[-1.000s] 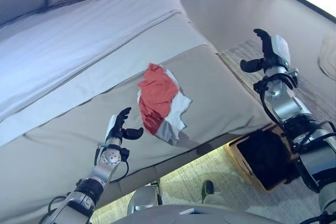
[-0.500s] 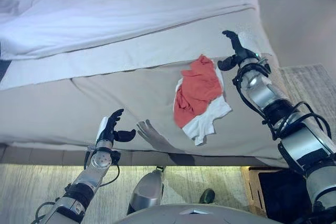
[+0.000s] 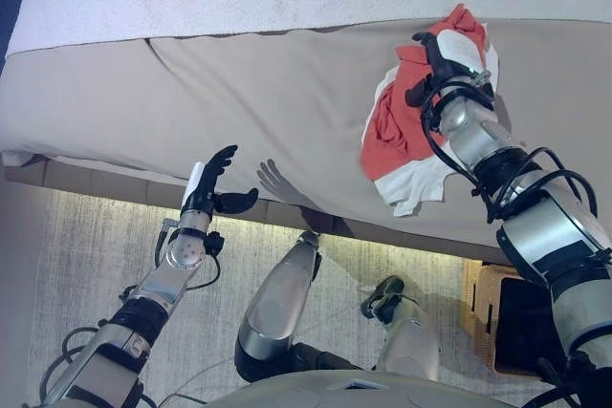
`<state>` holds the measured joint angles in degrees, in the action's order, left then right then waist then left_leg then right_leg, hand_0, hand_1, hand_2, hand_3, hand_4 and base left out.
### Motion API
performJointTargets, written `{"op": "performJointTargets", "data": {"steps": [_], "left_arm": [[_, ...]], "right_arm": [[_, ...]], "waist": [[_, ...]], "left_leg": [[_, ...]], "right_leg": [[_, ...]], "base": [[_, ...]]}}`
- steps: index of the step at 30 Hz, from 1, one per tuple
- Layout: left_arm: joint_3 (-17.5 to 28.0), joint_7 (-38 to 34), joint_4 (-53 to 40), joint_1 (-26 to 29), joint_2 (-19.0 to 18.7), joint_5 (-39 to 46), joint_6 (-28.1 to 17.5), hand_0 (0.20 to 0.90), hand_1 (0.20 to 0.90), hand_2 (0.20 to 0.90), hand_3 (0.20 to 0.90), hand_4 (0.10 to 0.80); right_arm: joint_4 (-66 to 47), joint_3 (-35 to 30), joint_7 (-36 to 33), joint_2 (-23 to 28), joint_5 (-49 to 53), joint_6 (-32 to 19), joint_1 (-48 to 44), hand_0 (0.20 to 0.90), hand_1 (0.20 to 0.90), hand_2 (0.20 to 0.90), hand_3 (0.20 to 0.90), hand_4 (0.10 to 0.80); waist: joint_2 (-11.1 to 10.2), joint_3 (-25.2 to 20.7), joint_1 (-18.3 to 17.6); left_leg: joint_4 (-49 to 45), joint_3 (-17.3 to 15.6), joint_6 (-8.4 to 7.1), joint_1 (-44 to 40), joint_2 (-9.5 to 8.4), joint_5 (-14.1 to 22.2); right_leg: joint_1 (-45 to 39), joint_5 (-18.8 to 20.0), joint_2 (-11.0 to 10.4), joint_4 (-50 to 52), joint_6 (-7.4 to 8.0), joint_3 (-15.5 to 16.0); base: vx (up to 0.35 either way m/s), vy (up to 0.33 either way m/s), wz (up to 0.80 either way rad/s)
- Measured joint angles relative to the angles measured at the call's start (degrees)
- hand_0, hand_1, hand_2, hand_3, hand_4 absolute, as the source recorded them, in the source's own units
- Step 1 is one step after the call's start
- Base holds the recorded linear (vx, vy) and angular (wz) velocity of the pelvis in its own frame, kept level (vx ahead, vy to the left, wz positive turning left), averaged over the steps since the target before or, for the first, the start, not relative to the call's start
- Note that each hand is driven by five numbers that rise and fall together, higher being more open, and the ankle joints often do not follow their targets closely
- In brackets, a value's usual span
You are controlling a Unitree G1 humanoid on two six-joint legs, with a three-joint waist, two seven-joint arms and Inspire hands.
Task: Pick up the clothes from the bed and place them into the basket
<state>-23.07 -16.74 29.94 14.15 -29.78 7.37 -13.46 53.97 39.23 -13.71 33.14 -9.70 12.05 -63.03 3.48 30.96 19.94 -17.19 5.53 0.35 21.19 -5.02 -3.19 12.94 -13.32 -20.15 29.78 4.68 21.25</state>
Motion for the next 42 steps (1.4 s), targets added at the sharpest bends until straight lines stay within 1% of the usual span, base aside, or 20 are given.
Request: {"op": "performJointTargets", "data": {"steps": [4,6,9,11,14,20,22,23,24,26,28,29,30,31,37,42], "left_arm": [[-1.79,-0.27,-0.86,-0.67,-0.07,0.08,-0.46,0.9,0.9,0.9,0.9,0.8],[-2.24,-0.29,-2.16,-1.5,-0.07,0.37,-0.5,0.9,0.9,0.9,0.9,0.8],[-2.44,-0.42,-2.84,-2.06,-0.08,1.1,-0.87,0.9,0.9,0.9,0.9,0.8],[-2.38,-0.58,-2.99,-2.5,-0.09,1.77,-1.0,0.9,0.9,0.9,0.9,0.8],[-2.3,-0.92,-3.76,-3.68,-0.22,2.24,-1.3,0.9,0.9,0.9,0.9,0.8],[-2.27,-1.2,-4.74,-4.52,-0.24,2.32,-1.74,0.9,0.9,0.9,0.9,0.8],[-2.18,-1.7,-5.37,-4.61,-0.27,2.52,-1.79,0.9,0.9,0.9,0.9,0.8],[-2.19,-1.76,-5.82,-4.66,-0.28,2.71,-1.79,0.9,0.9,0.9,0.9,0.8],[-2.2,-1.8,-6.28,-4.7,-0.28,2.72,-1.82,0.9,0.9,0.9,0.9,0.8],[-2.19,-1.93,-7.05,-4.74,-0.34,2.76,-1.92,0.9,0.9,0.9,0.9,0.8],[-2.19,-2.06,-8.19,-5.09,-0.51,2.8,-2.31,0.9,0.9,0.9,0.9,0.8],[-2.2,-2.06,-8.58,-5.25,-0.54,2.81,-2.64,0.9,0.9,0.9,0.9,0.8],[-2.19,-2.07,-8.99,-5.45,-0.55,2.87,-2.97,0.9,0.9,0.9,0.9,0.8],[-2.15,-2.07,-9.42,-5.71,-0.64,2.97,-3.05,0.9,0.9,0.9,0.9,0.8],[-2.16,-2.01,-10.11,-6.85,-0.92,3.94,-3.04,0.9,0.9,0.9,0.9,0.8],[-2.19,-2.24,-10.18,-6.55,-0.97,3.95,-3.04,0.9,0.9,0.9,0.9,0.8]], "right_arm": [[0.39,0.01,1.22,-0.31,-0.64,0.57,-0.04,0.9,0.9,0.9,0.9,0.8],[1.61,0.01,1.59,-0.31,-0.69,0.58,-0.18,0.9,0.9,0.9,0.9,0.8],[3.95,0.08,2.16,-0.18,-0.62,1.06,-0.18,0.9,0.9,0.9,0.9,0.8],[5.55,0.05,2.93,-0.12,-0.63,1.25,-0.78,0.9,0.9,0.9,0.9,0.8],[6.84,0.12,4.21,-0.12,-0.7,2.33,-2.32,0.9,0.9,0.9,0.9,0.8],[9.82,2.26,6.92,-0.06,-2.77,4.16,-6.05,0.9,0.9,0.9,0.9,0.8],[10.37,2.27,7.57,-0.04,-2.89,4.75,-7.12,0.9,0.9,0.9,0.9,0.8],[10.5,2.27,7.64,-0.04,-2.96,5.03,-7.45,0.9,0.9,0.9,0.9,0.8],[10.67,2.27,7.57,-0.04,-3.03,5.26,-7.71,0.9,0.9,0.9,0.9,0.8],[11.01,2.27,6.66,-0.04,-3.02,5.54,-8.12,0.9,0.9,0.9,0.9,0.8],[11.85,2.27,5.55,-0.04,-2.94,5.79,-9.38,0.9,0.9,0.9,0.9,0.8],[12.35,2.27,5.2,-0.04,-2.94,5.87,-10.0,0.738,0.738,0.738,0.711,0.611],[12.6,2.27,4.93,-0.02,-2.87,6.23,-10.62,0.331,0.331,0.331,0.236,0.136],[12.62,2.27,4.62,-0.02,-2.87,6.58,-11.15,0.3,0.3,0.3,0.2,0.1],[12.17,2.27,1.13,1.35,-2.87,6.35,-11.77,0.3,0.3,0.3,0.2,0.1],[12.42,2.31,0.95,2.0,-2.81,5.34,-11.63,0.3,0.3,0.3,0.2,0.1]], "waist": [[0.0,0.0,-0.79],[0.03,0.01,-0.93],[0.13,0.06,-1.21],[0.26,0.12,-1.13],[0.64,0.27,-1.06],[0.7,0.3,-0.75],[0.74,0.3,-0.56],[0.76,0.31,-0.51],[0.86,0.35,-0.38],[1.03,0.31,-0.22],[1.16,0.32,0.01],[1.33,0.41,0.27],[1.56,0.46,0.39],[1.62,0.44,0.45],[1.75,0.49,0.41],[1.74,0.49,0.08]], "left_leg": [[-2.96,-0.78,0.52,3.48,0.1,0.83],[-3.94,-0.84,0.22,4.94,0.11,1.36],[-5.39,-0.69,0.26,7.51,0.28,1.46],[-5.96,-0.62,0.23,9.13,0.08,1.5],[-6.85,-0.61,0.23,10.43,-0.03,1.49],[-7.82,-0.51,0.23,11.97,-0.05,1.5],[-8.79,-0.47,0.24,12.98,-0.04,1.65],[-9.33,-0.46,0.24,13.48,-0.06,1.65],[-9.67,-0.48,0.33,13.95,-0.05,1.77],[-10.39,-0.43,0.3,15.05,-0.11,1.83],[-11.06,-0.44,0.29,16.39,-0.12,1.88],[-11.6,-0.44,0.29,17.01,-0.1,1.88],[-11.91,-0.41,0.29,17.62,-0.12,1.88],[-12.12,-0.36,0.29,18.22,-0.1,1.88],[-12.49,0.41,0.28,19.34,-0.03,1.88],[-12.52,-0.04,0.29,18.36,0.08,1.87]], "right_leg": [[3.84,-0.25,-0.13,2.26,0.05,-1.32],[5.47,-0.27,-0.23,3.43,0.06,-2.22],[7.95,-0.29,-0.23,4.91,0.05,-2.47],[9.98,-0.52,-0.5,6.49,0.15,-3.06],[11.5,-0.66,-0.98,7.87,0.02,-3.22],[13.06,-0.74,-1.12,9.06,-0.08,-3.34],[13.9,-0.95,-1.14,9.72,-0.38,-3.47],[14.54,-0.99,-1.19,10.15,-0.4,-3.54],[14.85,-1.23,-1.21,10.67,-0.78,-3.65],[15.96,-1.47,-1.34,11.6,-0.68,-3.76],[17.86,-1.77,-1.4,12.87,-0.98,-4.23],[18.59,-1.94,-1.41,13.46,-1.12,-4.39],[19.1,-2.08,-1.41,14.08,-1.07,-4.53],[19.85,-2.29,-1.43,14.58,-1.27,-4.67],[21.06,-2.64,-1.23,15.25,-1.33,-4.68],[20.08,-2.45,-1.06,14.4,-1.58,-5.05]], "base": [[-0.024,0.06,-0.1],[-0.043,0.043,-0.11],[-0.038,0.032,0.0],[-0.038,0.013,0.01],[-0.039,0.006,0.03],[-0.011,0.002,0.01],[0.003,0.038,0.0],[-0.006,0.044,0.0],[-0.018,0.048,0.02],[-0.031,0.053,0.01],[-0.029,0.044,-0.01],[-0.035,0.038,-0.01],[-0.035,0.027,-0.01],[0.0,0.0,0.0],[0.0,0.0,0.0],[-0.009,0.011,-0.05]]}}
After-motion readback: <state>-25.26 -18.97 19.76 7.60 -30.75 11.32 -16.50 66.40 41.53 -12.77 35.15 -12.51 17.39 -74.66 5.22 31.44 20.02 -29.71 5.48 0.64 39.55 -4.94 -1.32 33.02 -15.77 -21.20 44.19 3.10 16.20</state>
